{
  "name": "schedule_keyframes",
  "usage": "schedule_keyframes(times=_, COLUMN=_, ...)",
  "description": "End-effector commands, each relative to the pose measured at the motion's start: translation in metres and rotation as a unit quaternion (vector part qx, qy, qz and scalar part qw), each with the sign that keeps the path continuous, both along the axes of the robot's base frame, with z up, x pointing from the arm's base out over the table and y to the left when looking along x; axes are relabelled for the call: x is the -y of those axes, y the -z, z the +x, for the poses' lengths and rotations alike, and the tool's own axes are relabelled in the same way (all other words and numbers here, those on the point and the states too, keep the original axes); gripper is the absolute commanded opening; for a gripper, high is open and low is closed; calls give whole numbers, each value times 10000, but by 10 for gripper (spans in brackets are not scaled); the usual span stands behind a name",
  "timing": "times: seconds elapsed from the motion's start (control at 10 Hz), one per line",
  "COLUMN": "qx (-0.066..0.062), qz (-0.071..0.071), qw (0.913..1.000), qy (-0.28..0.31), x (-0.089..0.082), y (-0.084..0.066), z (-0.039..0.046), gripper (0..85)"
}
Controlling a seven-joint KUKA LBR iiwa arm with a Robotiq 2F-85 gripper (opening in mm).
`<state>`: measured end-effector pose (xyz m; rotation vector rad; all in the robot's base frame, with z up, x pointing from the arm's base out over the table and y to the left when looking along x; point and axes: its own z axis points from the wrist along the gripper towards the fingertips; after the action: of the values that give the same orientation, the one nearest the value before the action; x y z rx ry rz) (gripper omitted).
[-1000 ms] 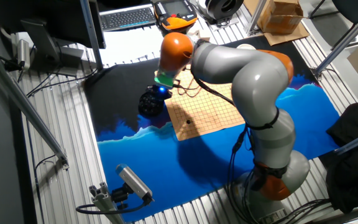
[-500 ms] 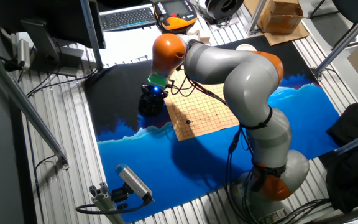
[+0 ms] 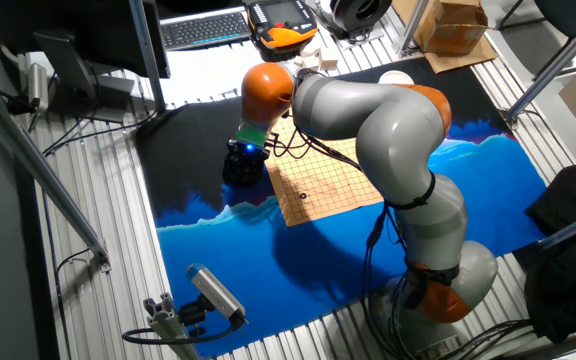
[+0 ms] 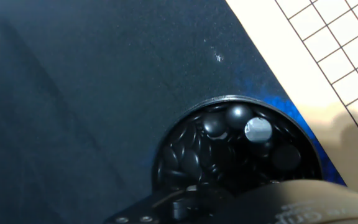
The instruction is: Play the first move as black on the 3-4 point in the upper right corner of the Go board
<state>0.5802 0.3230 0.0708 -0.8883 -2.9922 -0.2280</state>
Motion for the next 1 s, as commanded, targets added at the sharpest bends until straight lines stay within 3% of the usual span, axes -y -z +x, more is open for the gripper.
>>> schedule_keyframes(times=0.0, qx=8, qz=28, qw=10000, qy=-1, x=-3, y=27, z=3, gripper=340)
schedule_keyframes(times=0.6, qx=14, qz=70, qw=10000, qy=-22, x=-32, y=77, z=4, gripper=340)
schedule_keyframes(times=0.7, qx=-65, qz=102, qw=9999, qy=-53, x=-33, y=73, z=-1, gripper=170)
schedule_keyframes(times=0.9, qx=-157, qz=269, qw=9995, qy=-52, x=-52, y=27, z=-50, gripper=170)
